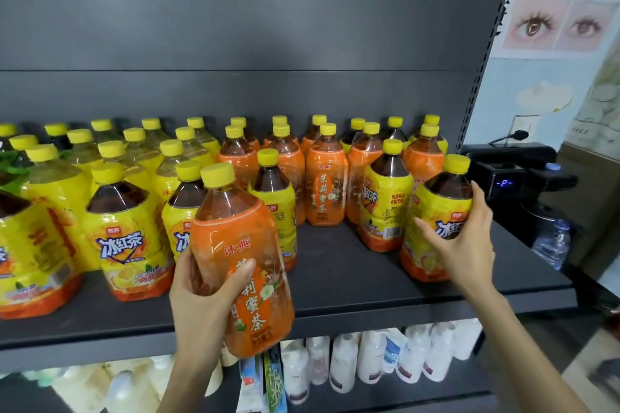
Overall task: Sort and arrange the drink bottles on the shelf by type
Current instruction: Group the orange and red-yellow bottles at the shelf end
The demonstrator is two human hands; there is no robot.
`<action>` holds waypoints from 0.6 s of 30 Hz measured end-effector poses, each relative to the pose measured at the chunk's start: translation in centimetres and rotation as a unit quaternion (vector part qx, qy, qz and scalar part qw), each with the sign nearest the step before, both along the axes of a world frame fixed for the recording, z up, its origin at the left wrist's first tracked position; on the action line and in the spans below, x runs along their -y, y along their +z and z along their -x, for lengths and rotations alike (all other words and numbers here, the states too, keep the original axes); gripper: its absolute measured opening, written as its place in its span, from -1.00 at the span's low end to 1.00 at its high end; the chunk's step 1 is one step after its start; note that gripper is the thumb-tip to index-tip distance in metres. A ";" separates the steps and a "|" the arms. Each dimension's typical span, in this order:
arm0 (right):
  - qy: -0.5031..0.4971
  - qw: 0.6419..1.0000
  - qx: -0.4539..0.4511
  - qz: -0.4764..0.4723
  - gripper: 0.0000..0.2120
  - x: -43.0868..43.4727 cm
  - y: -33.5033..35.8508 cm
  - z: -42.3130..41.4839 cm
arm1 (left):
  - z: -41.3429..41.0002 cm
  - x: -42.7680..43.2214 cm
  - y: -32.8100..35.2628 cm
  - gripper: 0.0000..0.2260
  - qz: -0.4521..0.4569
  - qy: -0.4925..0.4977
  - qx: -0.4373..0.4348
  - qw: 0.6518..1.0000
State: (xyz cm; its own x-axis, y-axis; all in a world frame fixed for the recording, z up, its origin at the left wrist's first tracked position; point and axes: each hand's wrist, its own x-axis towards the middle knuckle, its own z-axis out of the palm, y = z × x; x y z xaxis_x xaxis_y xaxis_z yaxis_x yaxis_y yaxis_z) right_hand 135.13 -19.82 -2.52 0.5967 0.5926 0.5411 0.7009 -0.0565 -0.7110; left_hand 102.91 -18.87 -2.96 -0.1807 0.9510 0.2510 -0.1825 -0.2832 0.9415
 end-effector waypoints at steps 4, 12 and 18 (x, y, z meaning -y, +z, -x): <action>0.017 1.000 -0.004 -0.018 0.00 -0.9 -0.1 -1.5 | 0.6 -0.1 -0.1 -0.34 0.002 0.008 0.003 1.000; -0.021 0.993 0.043 -0.111 -0.32 -2.4 -0.2 5.8 | 2.2 0.1 -0.6 -0.16 0.012 0.041 0.009 0.999; 0.323 0.946 0.004 -0.015 -0.33 -6.1 0.9 16.0 | 3.2 0.7 -0.7 -0.20 0.032 0.057 0.019 0.998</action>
